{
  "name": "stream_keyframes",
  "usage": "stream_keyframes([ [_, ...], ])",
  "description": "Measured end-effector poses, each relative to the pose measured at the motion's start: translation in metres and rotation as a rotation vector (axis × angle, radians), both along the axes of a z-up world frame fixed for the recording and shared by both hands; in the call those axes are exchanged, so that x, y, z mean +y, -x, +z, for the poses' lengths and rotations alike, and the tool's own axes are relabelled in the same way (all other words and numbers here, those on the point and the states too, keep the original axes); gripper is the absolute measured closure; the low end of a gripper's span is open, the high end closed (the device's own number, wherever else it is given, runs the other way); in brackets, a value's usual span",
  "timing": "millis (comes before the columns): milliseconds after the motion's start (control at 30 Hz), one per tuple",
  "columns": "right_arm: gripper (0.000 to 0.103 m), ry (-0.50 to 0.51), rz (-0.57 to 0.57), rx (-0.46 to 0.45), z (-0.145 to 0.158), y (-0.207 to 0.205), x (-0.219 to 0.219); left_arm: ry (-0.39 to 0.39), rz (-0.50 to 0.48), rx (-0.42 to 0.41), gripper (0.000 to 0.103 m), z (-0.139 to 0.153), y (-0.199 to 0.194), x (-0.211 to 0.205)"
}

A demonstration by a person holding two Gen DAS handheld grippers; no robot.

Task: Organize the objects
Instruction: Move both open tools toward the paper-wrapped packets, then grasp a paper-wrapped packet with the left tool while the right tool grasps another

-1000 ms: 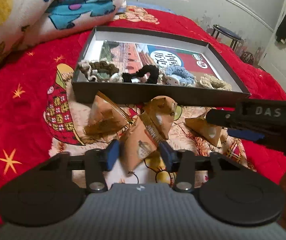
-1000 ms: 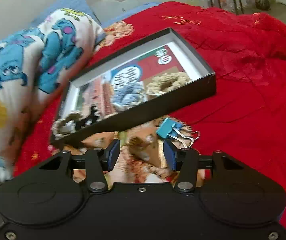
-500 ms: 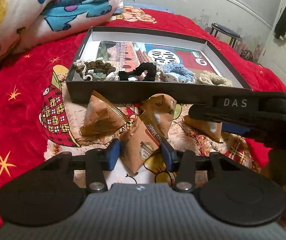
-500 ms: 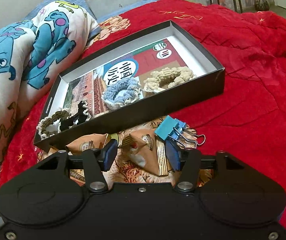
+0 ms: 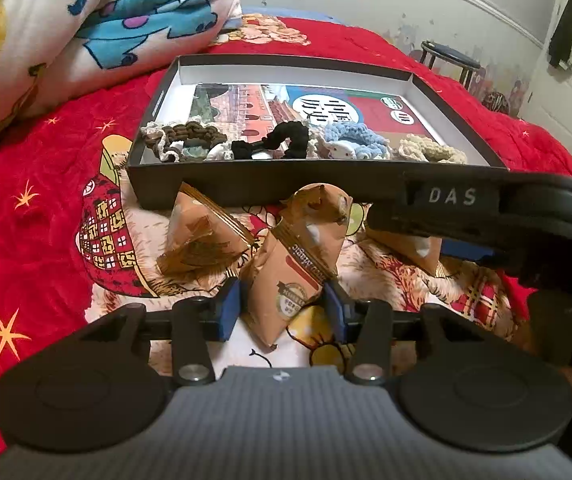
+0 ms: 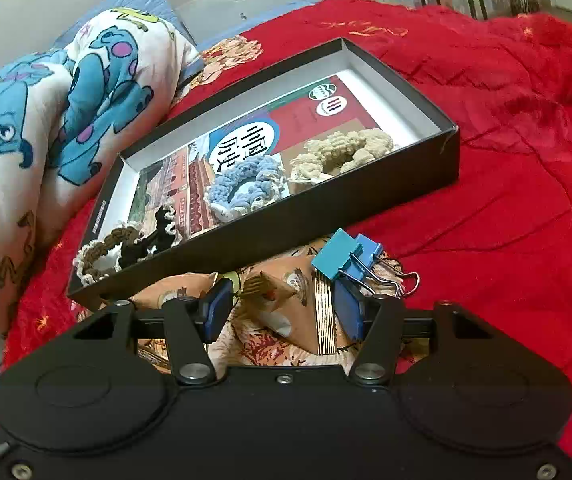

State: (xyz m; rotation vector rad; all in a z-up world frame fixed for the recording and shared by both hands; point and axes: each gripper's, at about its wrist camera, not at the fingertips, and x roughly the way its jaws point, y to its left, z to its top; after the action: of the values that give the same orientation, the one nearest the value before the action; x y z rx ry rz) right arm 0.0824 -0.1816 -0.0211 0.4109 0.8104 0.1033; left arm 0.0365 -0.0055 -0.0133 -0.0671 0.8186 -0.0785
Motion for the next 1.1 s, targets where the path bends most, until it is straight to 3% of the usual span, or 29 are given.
stream_keyframes([
  [167, 0.048, 0.006, 0.000, -0.002, 0.000, 0.000, 0.002, -0.014, 0.008, -0.012, 0.060, 0.002, 0.001, -0.002],
  [267, 0.052, -0.008, -0.005, 0.007, 0.000, -0.001, 0.000, -0.004, 0.018, -0.012, 0.062, 0.003, 0.002, 0.000],
  [333, 0.062, -0.015, -0.010, 0.014, 0.000, -0.001, -0.002, -0.006, 0.019, -0.012, 0.063, 0.003, 0.002, 0.000],
  [633, 0.070, 0.004, -0.020, 0.019, 0.004, 0.004, 0.004, -0.016, 0.029, -0.026, 0.066, 0.007, 0.003, 0.001],
  [733, 0.071, -0.037, -0.026, 0.028, 0.008, 0.007, 0.000, -0.053, 0.043, -0.050, 0.066, 0.013, 0.005, -0.001],
  [900, 0.071, -0.091, -0.035, 0.011, 0.019, 0.013, -0.010, -0.026, 0.044, -0.069, 0.067, 0.022, 0.009, 0.001],
  [1033, 0.071, -0.193, -0.048, 0.024, 0.022, 0.022, -0.024, -0.012, 0.029, -0.054, 0.068, 0.023, 0.011, 0.000],
  [1100, 0.071, -0.212, -0.043, 0.010, 0.025, 0.028, -0.028, -0.036, 0.026, -0.083, 0.068, 0.025, 0.014, -0.003],
])
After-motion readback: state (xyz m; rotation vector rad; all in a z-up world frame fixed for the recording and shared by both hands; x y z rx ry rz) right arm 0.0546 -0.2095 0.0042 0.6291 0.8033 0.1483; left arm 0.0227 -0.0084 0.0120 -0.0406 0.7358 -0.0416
